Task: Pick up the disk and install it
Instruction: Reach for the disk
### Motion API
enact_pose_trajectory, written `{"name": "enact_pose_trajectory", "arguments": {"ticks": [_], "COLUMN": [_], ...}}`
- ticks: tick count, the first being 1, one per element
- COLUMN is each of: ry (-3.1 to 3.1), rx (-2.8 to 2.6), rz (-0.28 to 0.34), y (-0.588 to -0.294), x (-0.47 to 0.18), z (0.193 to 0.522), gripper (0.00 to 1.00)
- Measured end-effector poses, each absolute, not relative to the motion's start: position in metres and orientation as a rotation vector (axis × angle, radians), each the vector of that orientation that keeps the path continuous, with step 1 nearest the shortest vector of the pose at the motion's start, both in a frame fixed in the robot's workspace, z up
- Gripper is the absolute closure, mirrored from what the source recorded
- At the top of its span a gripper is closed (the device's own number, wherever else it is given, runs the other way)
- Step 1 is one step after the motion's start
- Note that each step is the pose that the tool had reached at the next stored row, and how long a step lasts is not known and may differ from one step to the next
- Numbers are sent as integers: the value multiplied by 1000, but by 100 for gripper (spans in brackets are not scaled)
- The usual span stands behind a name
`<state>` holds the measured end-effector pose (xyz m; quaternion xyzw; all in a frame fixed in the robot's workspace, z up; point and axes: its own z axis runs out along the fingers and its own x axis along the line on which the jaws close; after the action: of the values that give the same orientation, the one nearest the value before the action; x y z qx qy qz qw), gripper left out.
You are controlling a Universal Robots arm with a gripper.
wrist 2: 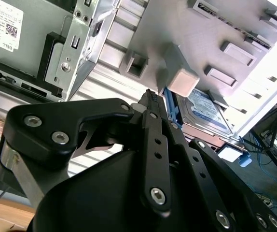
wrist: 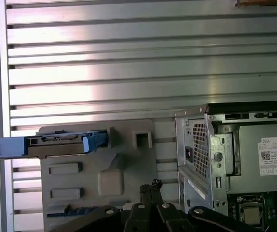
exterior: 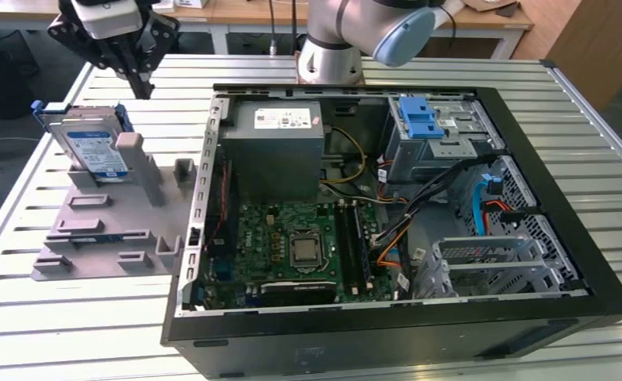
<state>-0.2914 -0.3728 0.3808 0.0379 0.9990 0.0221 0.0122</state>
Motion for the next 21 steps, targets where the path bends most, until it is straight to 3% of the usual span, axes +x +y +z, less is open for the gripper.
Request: {"name": "enact_pose_trajectory", "arguments": {"ticks": [21], "ry": [3114], "rx": [118], "rz": [69], "y": [-368], "x": [-316], "z": [379], "gripper": [89]}}
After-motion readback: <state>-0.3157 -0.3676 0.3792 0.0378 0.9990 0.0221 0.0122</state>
